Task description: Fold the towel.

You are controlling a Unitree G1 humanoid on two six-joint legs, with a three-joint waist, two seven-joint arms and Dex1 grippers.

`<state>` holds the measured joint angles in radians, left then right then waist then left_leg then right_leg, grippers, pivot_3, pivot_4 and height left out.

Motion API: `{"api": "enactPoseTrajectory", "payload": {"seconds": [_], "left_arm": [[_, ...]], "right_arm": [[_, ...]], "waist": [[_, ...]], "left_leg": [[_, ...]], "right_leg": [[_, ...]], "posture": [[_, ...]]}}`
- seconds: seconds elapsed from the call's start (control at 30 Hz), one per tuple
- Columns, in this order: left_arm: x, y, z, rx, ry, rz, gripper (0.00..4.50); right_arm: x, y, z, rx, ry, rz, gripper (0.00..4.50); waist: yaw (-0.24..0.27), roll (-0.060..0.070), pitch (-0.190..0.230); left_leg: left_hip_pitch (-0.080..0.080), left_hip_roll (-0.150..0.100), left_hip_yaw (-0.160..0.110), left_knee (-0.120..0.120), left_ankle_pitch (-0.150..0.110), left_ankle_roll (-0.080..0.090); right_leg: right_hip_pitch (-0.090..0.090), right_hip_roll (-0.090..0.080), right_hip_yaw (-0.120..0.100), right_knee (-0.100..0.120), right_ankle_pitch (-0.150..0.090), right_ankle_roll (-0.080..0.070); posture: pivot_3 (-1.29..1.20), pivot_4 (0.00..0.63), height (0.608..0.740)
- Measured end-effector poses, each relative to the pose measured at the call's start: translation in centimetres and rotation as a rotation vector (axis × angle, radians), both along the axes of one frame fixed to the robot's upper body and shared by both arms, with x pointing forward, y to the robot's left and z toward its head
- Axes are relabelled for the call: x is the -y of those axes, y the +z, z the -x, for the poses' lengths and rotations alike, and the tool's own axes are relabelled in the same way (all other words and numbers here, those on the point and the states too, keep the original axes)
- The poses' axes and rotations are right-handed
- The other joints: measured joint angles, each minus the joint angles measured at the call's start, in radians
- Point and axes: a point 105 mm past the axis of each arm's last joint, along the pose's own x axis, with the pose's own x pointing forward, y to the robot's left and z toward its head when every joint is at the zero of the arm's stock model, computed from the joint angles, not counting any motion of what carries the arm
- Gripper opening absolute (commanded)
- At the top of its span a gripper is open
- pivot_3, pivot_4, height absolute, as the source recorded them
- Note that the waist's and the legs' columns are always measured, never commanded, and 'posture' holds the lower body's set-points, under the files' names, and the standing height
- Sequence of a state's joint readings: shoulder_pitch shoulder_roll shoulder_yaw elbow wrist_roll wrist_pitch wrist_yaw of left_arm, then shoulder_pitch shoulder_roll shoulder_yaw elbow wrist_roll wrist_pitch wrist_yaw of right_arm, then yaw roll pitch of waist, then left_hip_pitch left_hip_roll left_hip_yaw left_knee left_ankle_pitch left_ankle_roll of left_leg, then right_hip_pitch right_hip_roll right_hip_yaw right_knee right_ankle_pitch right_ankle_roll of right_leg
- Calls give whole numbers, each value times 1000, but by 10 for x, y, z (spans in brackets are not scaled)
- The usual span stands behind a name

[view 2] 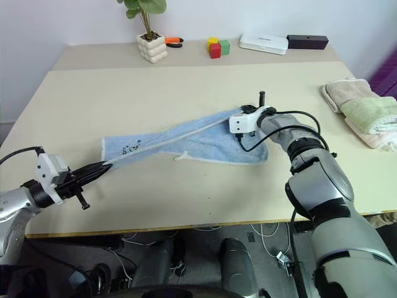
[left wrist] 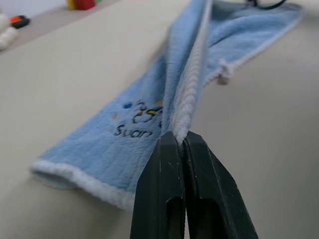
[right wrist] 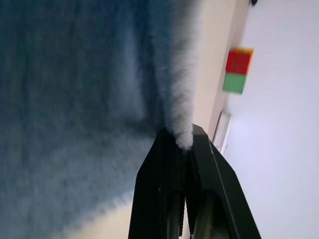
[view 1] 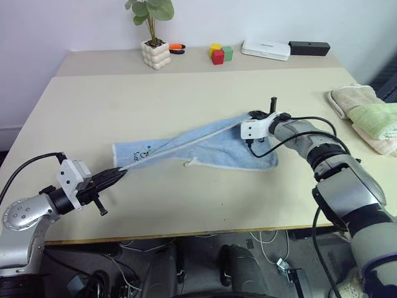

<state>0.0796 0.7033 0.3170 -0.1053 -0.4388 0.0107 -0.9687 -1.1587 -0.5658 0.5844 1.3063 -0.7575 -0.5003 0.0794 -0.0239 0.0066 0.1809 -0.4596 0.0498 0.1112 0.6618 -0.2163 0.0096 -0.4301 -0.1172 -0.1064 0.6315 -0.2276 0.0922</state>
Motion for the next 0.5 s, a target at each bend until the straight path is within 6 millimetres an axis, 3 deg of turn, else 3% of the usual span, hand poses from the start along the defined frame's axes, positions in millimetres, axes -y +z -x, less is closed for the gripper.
{"api": "enactPoseTrajectory", "payload": {"seconds": [0.17,0.27,0.4,0.5], "left_arm": [[-15,19,-58,130,151,-23,0],[-20,43,-101,214,214,-53,0],[-23,102,-159,361,364,-102,0],[-29,161,-173,511,483,-135,0]], "right_arm": [[9,26,1,18,-4,-121,31],[1,46,-6,53,-16,-169,31],[-14,85,-19,187,-61,-166,31],[-20,130,-23,333,-79,-200,31]], "waist": [[10,0,0],[6,0,0],[6,-1,1],[3,-1,1]], "left_leg": [[0,0,0,0,0,0],[0,0,0,0,1,0],[-1,-1,1,1,1,0],[-3,-1,2,-2,1,0]], "right_leg": [[1,1,0,0,0,0],[1,1,0,0,0,0],[0,1,0,1,0,1],[-1,1,0,-1,0,2]], "posture": [[0,150,740],[0,150,740],[0,150,740],[0,150,740]]}}
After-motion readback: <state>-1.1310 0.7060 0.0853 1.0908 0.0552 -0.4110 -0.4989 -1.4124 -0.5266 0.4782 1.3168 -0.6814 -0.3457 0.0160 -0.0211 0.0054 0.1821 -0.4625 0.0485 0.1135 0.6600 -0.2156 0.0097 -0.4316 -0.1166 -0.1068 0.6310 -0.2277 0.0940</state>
